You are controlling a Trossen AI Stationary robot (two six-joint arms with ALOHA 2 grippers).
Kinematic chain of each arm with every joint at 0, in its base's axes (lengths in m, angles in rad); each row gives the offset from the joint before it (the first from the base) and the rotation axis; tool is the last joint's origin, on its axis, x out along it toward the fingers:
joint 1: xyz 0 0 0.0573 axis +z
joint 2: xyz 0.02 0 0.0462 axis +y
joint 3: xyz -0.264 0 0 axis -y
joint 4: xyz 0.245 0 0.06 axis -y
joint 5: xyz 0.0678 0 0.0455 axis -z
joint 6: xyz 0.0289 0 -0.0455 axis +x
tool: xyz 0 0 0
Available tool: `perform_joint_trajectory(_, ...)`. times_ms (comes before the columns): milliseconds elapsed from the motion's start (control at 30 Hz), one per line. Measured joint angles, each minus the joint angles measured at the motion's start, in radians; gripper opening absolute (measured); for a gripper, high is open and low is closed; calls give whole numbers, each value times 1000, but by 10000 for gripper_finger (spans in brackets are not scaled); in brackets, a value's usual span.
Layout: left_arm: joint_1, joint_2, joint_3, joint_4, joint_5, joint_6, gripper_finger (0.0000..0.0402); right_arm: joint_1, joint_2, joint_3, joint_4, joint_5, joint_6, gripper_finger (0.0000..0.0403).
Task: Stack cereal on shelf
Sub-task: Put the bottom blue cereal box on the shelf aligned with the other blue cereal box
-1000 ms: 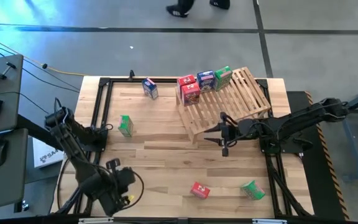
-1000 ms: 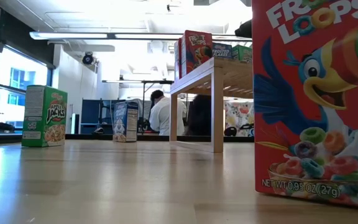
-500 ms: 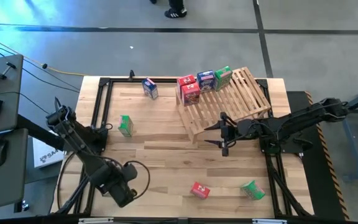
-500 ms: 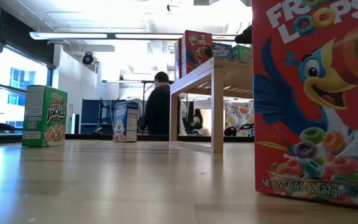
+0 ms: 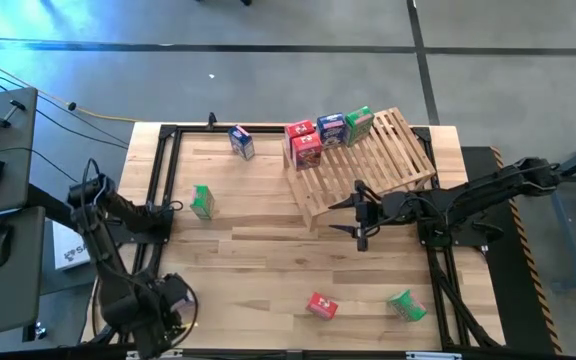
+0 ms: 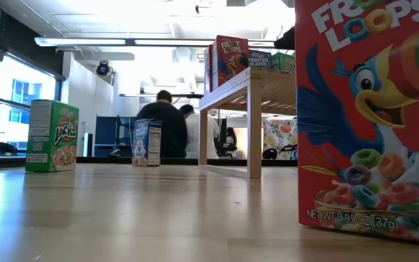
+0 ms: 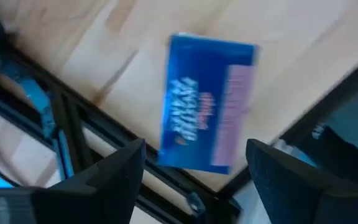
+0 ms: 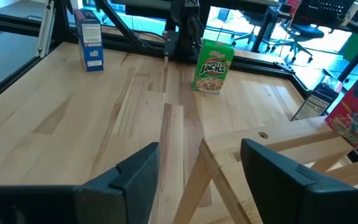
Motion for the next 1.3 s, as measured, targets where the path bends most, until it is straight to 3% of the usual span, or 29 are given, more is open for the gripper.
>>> perform_joint_trajectory(433, -32, 0, -121, 166, -108, 11, 265, 0, 0, 0, 0, -4, 26, 216)
perform_joint_trajectory(767, -3, 0, -143, 177, -239, 100, 187, 0, 0, 0, 0, -7, 53, 216)
perform_joint_trajectory(1067, 133, -23, -143, 177, -272, 300, 135, 0, 0, 0, 0, -7, 52, 216)
perform_joint_trajectory(1300, 373, -98, -143, 242, -414, 633, 133, 0, 0, 0, 1, -7, 52, 216)
